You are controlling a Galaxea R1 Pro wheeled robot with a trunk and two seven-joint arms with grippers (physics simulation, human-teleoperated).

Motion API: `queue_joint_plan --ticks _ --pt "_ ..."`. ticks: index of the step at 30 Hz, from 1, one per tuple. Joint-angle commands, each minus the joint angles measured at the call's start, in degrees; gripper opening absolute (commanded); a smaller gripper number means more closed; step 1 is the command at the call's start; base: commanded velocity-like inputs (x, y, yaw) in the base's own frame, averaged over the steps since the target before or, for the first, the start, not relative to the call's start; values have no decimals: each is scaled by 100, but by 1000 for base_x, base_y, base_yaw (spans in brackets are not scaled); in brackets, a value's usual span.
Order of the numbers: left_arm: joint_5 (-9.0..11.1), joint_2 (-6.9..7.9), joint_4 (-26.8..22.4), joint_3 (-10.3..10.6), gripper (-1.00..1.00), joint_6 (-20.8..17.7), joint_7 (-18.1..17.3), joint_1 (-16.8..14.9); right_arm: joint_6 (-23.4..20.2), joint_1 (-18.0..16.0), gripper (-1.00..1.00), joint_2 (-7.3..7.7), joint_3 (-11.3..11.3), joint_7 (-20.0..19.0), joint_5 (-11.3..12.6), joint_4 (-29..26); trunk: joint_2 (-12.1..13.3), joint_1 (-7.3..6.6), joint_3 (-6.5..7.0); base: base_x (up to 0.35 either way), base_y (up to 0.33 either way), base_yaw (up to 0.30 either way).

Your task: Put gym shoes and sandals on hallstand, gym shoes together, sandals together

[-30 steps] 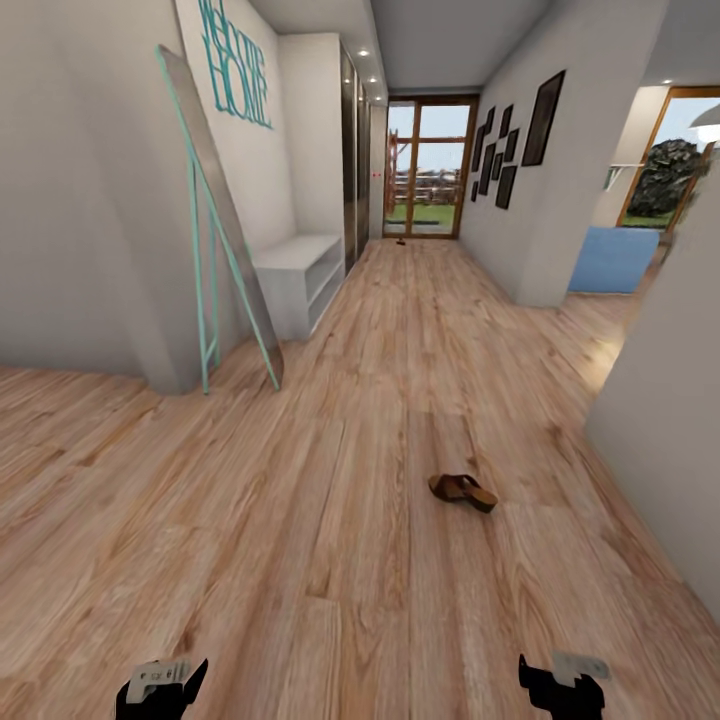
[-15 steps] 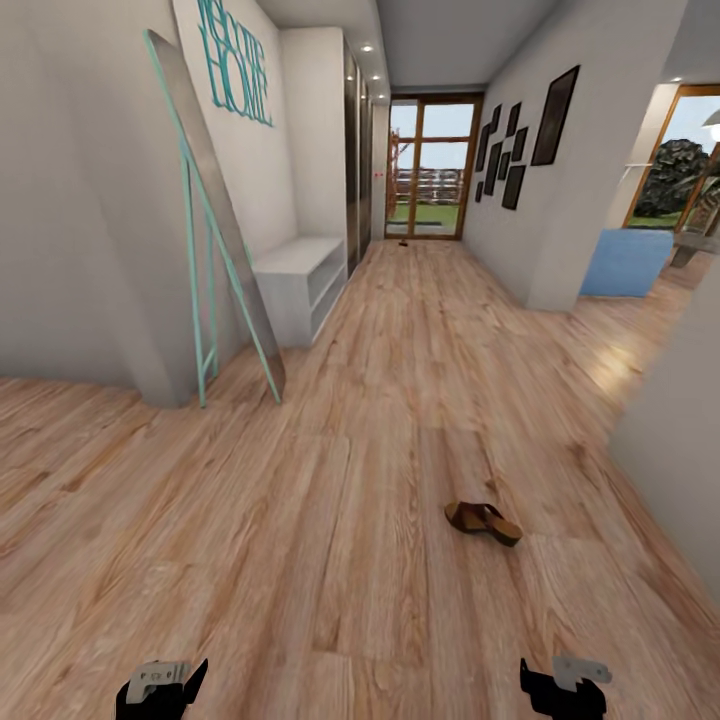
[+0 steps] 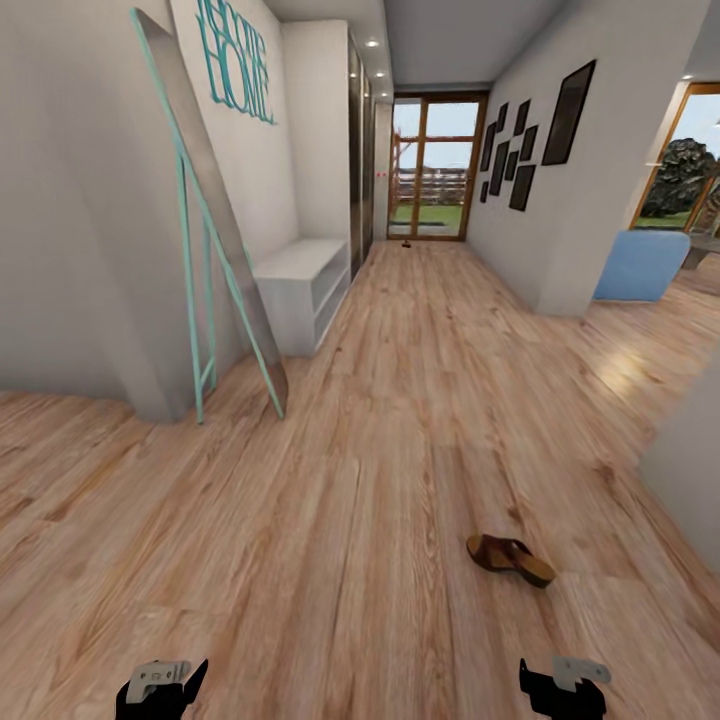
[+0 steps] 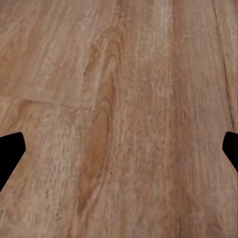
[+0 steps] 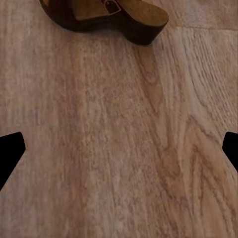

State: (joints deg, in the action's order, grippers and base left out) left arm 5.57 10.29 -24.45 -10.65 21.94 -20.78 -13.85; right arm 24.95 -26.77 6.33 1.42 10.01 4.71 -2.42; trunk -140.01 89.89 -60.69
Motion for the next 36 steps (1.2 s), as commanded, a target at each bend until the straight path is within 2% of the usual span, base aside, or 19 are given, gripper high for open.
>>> queue_joint_plan --ticks 1,36 --pt "58 -1 6 -16 100 -6 -57 -4 29 -3 100 0 8 -21 48 5 -2 2 -5 337 118 0" --pt "58 -1 3 -16 100 -6 -57 -4 27 1 100 -9 8 -17 47 5 -2 2 -5 337 114 0"
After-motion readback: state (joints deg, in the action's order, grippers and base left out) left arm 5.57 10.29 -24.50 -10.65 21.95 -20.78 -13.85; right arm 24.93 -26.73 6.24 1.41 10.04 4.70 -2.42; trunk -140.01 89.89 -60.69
